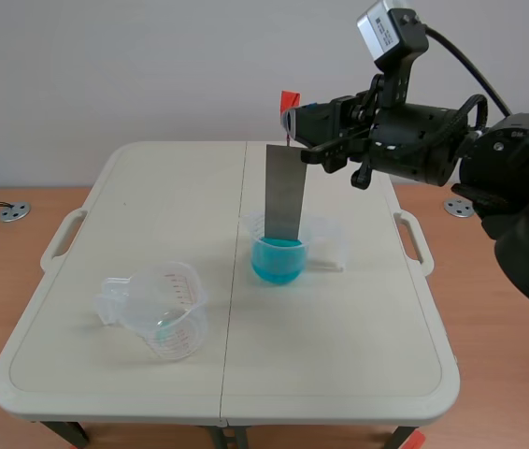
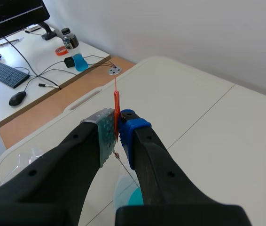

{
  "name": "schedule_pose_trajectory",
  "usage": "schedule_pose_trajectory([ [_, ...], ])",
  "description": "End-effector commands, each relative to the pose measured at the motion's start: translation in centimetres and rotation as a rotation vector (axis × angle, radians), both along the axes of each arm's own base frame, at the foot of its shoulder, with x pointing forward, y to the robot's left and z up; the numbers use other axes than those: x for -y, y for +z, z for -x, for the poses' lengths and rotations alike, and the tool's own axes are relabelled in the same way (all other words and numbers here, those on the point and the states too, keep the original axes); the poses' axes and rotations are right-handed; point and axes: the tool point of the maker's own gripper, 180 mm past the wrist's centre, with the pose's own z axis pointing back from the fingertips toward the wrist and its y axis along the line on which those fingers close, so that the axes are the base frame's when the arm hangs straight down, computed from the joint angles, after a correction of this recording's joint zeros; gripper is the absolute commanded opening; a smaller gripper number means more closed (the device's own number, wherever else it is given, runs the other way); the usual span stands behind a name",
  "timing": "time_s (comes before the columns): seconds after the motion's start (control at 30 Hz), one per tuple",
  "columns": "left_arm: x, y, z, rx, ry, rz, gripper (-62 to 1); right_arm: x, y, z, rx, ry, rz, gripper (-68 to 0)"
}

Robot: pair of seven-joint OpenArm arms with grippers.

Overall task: Hold the metal plate by the orange handle, dip it into the blue solution, take it out and point at it, then put the plate back in the beaker on the left.
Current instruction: 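Hold the plate still in the solution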

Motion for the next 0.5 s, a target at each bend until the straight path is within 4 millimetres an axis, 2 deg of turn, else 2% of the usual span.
schedule_pose_trajectory([
  [0.0,-0.2,0.1,-0.6,0.015,-0.023,-0.003,-59.0,0.4,2.4,-0.2,0.057,0.004,-0.032,-66.2],
  [0.1,-1.0,0.2,-2.0,0.039,-0.061,-0.018,-59.0,0.6,3.8,0.1,0.081,0.008,-0.033,-66.2],
  [0.2,-2.6,0.7,-4.3,0.089,-0.1,-0.051,-59.0,0.7,5.1,0.4,0.104,0.013,-0.038,-66.2],
  [0.47,-9.3,4.6,-12.9,0.279,-0.144,-0.221,-59.0,1.1,7.9,0.8,0.158,0.011,-0.063,-66.2],
])
